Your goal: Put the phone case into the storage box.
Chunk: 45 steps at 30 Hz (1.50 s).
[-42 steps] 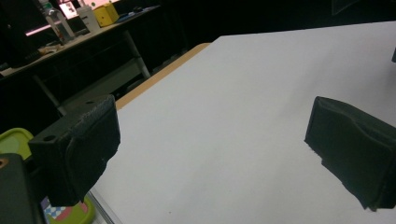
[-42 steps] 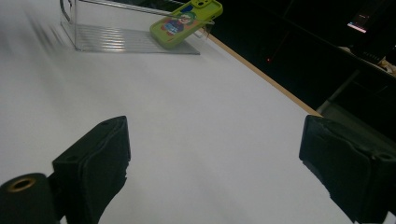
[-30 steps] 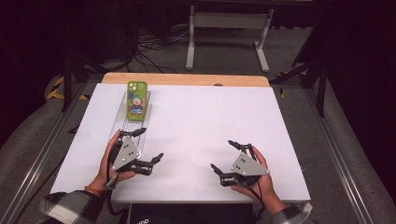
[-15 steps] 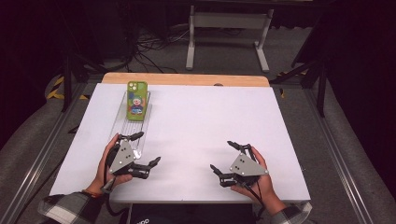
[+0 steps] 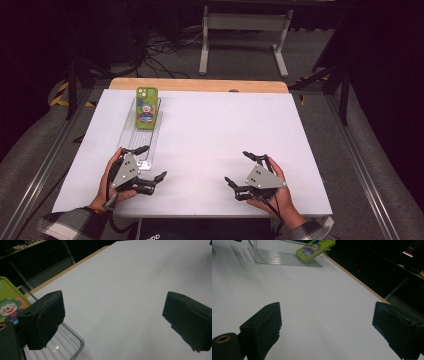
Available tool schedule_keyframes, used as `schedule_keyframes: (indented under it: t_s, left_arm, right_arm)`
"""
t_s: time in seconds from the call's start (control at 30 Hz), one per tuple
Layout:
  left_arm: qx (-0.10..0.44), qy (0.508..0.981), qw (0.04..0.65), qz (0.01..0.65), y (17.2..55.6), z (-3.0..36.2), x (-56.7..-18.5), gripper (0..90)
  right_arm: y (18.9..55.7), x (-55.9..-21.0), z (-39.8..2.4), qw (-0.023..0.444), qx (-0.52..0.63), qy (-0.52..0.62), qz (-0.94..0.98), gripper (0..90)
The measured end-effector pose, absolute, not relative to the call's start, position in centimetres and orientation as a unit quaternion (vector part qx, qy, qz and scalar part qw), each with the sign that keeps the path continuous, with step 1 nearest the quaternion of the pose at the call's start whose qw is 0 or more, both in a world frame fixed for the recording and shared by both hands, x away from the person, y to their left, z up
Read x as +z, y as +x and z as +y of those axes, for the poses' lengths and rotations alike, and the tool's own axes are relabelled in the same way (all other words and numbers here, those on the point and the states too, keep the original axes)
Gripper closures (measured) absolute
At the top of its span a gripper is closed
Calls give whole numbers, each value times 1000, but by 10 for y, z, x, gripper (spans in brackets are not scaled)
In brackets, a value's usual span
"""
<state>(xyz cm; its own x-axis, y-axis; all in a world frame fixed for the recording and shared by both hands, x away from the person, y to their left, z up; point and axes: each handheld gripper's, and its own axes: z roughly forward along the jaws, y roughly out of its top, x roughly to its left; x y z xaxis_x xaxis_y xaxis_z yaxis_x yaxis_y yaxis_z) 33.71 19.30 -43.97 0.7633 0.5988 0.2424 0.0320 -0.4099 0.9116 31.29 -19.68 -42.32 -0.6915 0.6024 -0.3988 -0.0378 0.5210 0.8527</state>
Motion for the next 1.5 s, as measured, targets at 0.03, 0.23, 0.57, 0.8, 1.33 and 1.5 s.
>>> schedule_keyframes:
  t_s: [0.03, 0.23, 0.57, 0.8, 1.33, 1.5]
  left_arm:
    - [277, 794, 501, 201, 336, 195, -441, 48]
    - [258, 796, 503, 218, 336, 201, -448, 47]
    - [259, 795, 497, 230, 335, 210, -451, 45]
    - [266, 793, 497, 231, 335, 213, -449, 46]
    - [274, 789, 501, 229, 332, 215, -446, 48]
    - [272, 790, 499, 228, 332, 213, -446, 48]
  right_arm:
    - [313, -423, -197, 349, 457, 176, 799, 94]
    - [313, -423, -196, 349, 454, 174, 801, 94]
    - [313, -423, -195, 346, 455, 174, 802, 91]
    - [313, -423, -193, 347, 453, 169, 804, 91]
    - [314, -425, -190, 347, 445, 169, 808, 91]
    - [315, -425, -191, 346, 445, 172, 808, 91]
